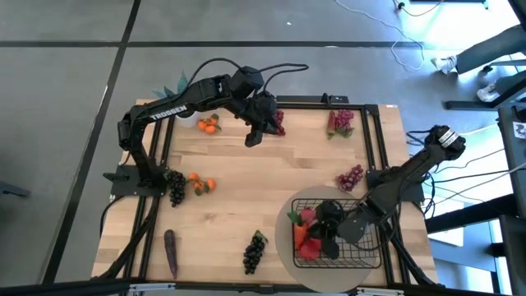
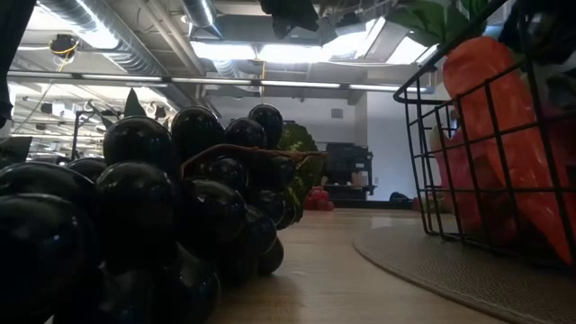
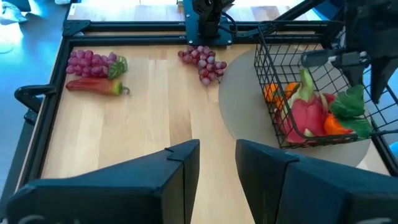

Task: Build produce basket
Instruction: Put the red chili pepper into the black wire basket

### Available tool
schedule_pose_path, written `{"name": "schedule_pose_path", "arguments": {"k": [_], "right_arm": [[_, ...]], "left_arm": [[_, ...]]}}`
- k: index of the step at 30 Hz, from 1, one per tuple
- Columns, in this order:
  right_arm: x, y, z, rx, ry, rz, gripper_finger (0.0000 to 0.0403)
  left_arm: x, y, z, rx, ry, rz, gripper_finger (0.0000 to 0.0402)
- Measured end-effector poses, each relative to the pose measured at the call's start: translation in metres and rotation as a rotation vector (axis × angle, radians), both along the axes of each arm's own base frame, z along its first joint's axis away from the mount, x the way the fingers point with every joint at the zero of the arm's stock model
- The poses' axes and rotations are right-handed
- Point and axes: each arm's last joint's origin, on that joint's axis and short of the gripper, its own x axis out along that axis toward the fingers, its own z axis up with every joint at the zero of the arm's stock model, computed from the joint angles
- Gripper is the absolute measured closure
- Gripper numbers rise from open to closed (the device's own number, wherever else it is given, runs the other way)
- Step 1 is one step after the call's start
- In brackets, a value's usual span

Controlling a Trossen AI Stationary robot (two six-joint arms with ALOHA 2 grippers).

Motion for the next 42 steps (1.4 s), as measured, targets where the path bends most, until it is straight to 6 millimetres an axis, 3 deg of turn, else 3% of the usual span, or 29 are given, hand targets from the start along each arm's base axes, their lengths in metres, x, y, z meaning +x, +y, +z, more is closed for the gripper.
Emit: {"name": "schedule_pose_path", "arguments": {"k": [6, 11, 21, 28, 35, 38, 42], "right_arm": [[-0.009, -0.009, 0.034, -0.066, -0.008, 0.005, 0.0334], [-0.023, -0.025, 0.065, -0.169, 0.001, -0.099, 0.0334], [-0.055, -0.079, 0.097, -0.150, 0.255, -0.397, 0.0334], [-0.079, -0.124, 0.103, -0.071, 0.401, -0.734, 0.0334], [-0.078, -0.156, 0.102, -0.012, 0.492, -0.900, 0.0334], [-0.077, -0.167, 0.101, 0.018, 0.560, -0.859, 0.0334], [-0.077, -0.176, 0.093, 0.012, 0.671, -0.630, 0.0334]], "left_arm": [[-0.002, 0.000, -0.003, -0.030, 0.039, 0.022, 0.0308], [-0.007, 0.000, -0.010, -0.051, 0.141, 0.116, 0.0308], [-0.022, -0.005, -0.023, -0.166, 0.349, 0.161, 0.0308], [-0.023, -0.004, -0.023, -0.167, 0.361, 0.224, 0.0308], [-0.024, 0.002, -0.023, -0.193, 0.350, 0.269, 0.0308], [-0.025, 0.007, -0.023, -0.196, 0.349, 0.284, 0.0308], [-0.027, 0.012, -0.023, -0.199, 0.348, 0.299, 0.0308]]}}
